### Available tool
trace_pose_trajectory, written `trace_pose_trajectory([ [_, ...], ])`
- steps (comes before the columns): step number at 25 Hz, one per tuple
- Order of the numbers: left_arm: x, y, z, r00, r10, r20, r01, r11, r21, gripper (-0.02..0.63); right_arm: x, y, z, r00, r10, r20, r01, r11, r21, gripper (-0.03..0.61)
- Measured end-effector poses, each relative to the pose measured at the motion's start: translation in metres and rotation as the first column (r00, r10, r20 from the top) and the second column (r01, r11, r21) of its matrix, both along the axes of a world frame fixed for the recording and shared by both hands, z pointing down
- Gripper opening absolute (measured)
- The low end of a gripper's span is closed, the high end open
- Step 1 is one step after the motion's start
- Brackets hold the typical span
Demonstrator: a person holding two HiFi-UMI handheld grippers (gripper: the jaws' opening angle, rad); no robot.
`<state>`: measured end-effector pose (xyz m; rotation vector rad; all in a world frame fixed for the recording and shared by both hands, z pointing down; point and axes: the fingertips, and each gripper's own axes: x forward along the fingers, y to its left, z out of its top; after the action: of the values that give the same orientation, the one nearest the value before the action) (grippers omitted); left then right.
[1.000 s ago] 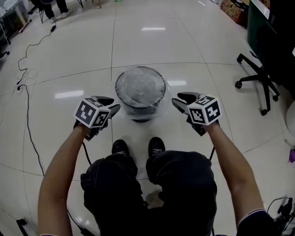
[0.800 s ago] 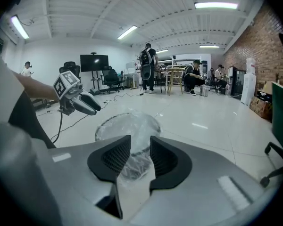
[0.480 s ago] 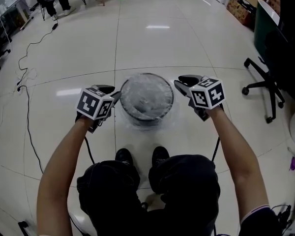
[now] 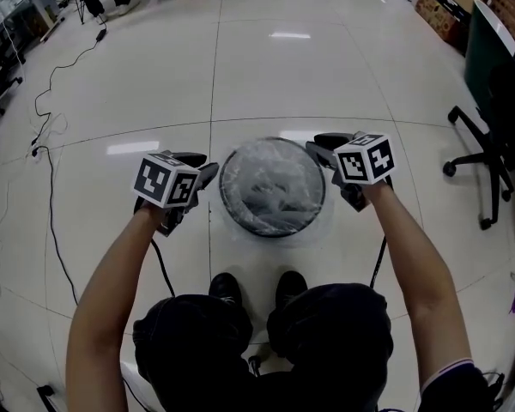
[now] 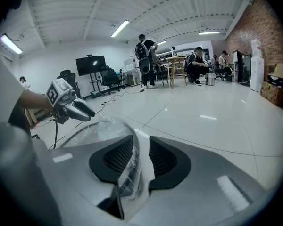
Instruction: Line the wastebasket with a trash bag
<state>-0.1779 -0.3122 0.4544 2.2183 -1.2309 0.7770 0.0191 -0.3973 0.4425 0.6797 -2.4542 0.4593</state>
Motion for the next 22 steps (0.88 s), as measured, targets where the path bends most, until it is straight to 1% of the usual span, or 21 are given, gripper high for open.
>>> trace_pose_trajectory([
  [3,0.006,-0.007,0.007,0.999,0.024,-0.044,-0.025,0.999,-0.021,0.132,-0.003,-0.005,0.013,1.000,-0.004,0.031,0.006,0.998,-0.064,0.097],
  [4,0.008,-0.009,0.009,0.998,0.031,-0.052,-0.032,0.999,-0.022,0.132,-0.004,-0.005,0.015,0.999,-0.010,0.041,0.014,0.997,-0.080,0.073],
  [6,0.009,-0.012,0.010,0.998,0.035,-0.058,-0.036,0.999,-0.014,0.130,-0.006,-0.005,0.017,0.998,-0.022,0.059,0.028,0.995,-0.097,0.002],
  [9,0.008,-0.015,0.012,0.997,0.028,-0.068,-0.029,0.999,-0.017,0.130,-0.005,-0.007,0.018,0.998,-0.045,0.038,0.049,0.994,-0.095,0.002],
  [13,0.004,-0.013,0.015,0.998,0.032,-0.054,-0.033,0.999,-0.031,0.130,-0.002,-0.010,0.018,0.998,-0.060,-0.010,0.059,0.996,-0.065,0.002],
  [18,0.001,-0.011,0.016,0.998,0.030,-0.046,-0.032,0.999,-0.037,0.130,0.001,-0.016,0.021,0.998,-0.044,-0.036,0.042,0.998,-0.039,0.002],
  [22,-0.002,-0.011,0.018,0.999,0.023,-0.043,-0.025,0.999,-0.041,0.130,0.007,-0.026,0.026,0.999,-0.013,-0.031,0.012,0.999,-0.031,0.000],
])
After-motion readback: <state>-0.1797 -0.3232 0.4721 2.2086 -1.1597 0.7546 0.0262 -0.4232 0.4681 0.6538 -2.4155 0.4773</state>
